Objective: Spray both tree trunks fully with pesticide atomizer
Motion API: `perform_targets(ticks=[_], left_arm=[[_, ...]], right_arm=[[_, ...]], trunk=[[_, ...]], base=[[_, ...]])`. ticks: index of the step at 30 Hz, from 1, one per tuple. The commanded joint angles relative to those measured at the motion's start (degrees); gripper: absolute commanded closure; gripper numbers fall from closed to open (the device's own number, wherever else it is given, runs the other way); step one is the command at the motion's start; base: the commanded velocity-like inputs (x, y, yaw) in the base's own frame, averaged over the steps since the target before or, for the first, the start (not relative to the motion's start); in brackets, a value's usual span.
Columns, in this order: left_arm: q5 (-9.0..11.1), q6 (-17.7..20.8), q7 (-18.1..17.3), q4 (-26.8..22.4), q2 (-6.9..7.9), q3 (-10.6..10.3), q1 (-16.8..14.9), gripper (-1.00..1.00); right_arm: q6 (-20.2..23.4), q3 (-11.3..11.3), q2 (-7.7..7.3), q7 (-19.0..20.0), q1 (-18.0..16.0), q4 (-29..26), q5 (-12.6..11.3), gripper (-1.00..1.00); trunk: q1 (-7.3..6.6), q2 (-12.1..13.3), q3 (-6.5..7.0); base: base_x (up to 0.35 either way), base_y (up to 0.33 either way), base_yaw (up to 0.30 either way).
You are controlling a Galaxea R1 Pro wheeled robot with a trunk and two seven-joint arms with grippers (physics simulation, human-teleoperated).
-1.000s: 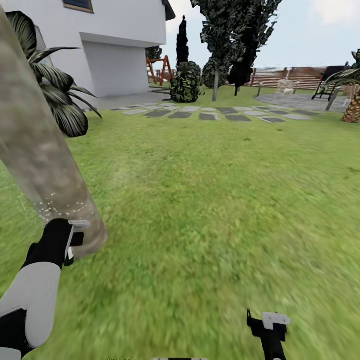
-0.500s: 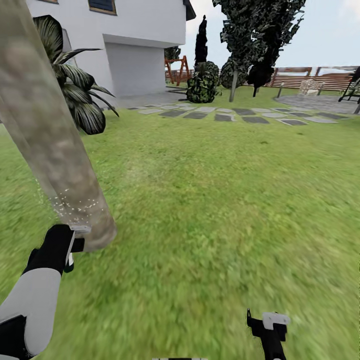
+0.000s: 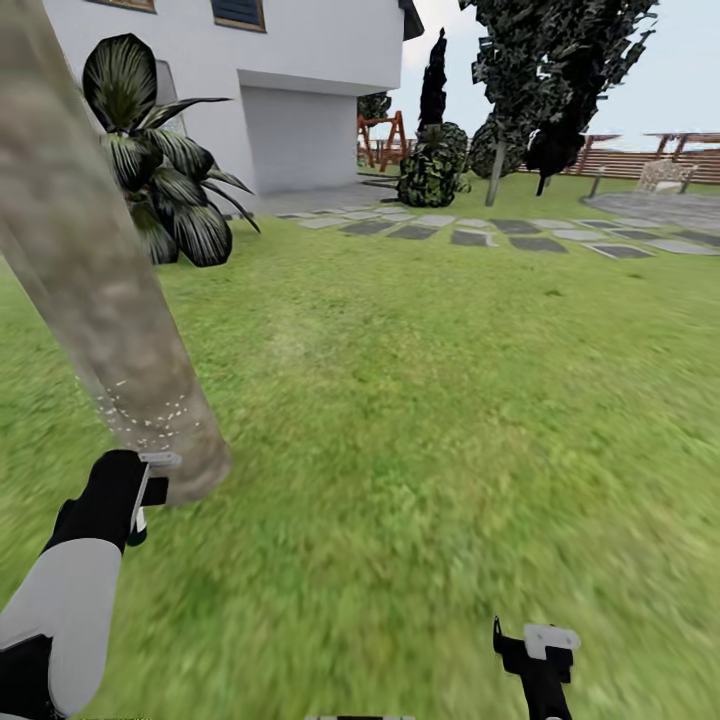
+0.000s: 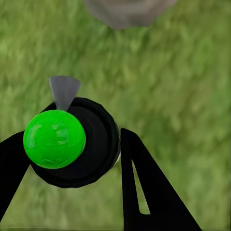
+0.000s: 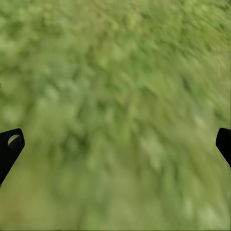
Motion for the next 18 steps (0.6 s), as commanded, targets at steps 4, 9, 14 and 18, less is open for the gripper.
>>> perform_targets(ticks=[4, 9, 14, 18], left_arm=[[-0.6, 0.2, -0.4, -0.1, -0.04, 0.0, -0.1, 1.00], [-0.6, 0.3, -0.6, -1.4, 0.01, -0.2, -0.1, 1.00], [-0.5, 0.8, -0.7, -2.3, -0.17, -0.3, -0.7, 1.00], [-0.6, 0.9, -0.7, -2.3, 0.16, -0.3, -0.9, 1.00]], right_arm=[[-0.1, -0.4, -0.03, -0.2, 0.0, 0.0, 0.6, -1.00], [-0.1, -0.4, -0.06, -0.3, 0.0, 0.0, 0.6, -1.00], [-0.1, -0.4, -0.06, -0.2, 0.0, 0.0, 0.6, -1.00], [-0.1, -0.4, -0.06, -0.2, 0.0, 0.0, 0.6, -1.00]], trunk=[[0.00, 0.0, -0.05], [0.00, 0.0, -0.05], [0.00, 0.0, -0.05], [0.00, 0.0, -0.05]], base=[[0.150, -0.248, 0.216], [0.058, -0.265, 0.017], [-0.103, -0.245, 0.167], [-0.075, -0.056, 0.272]])
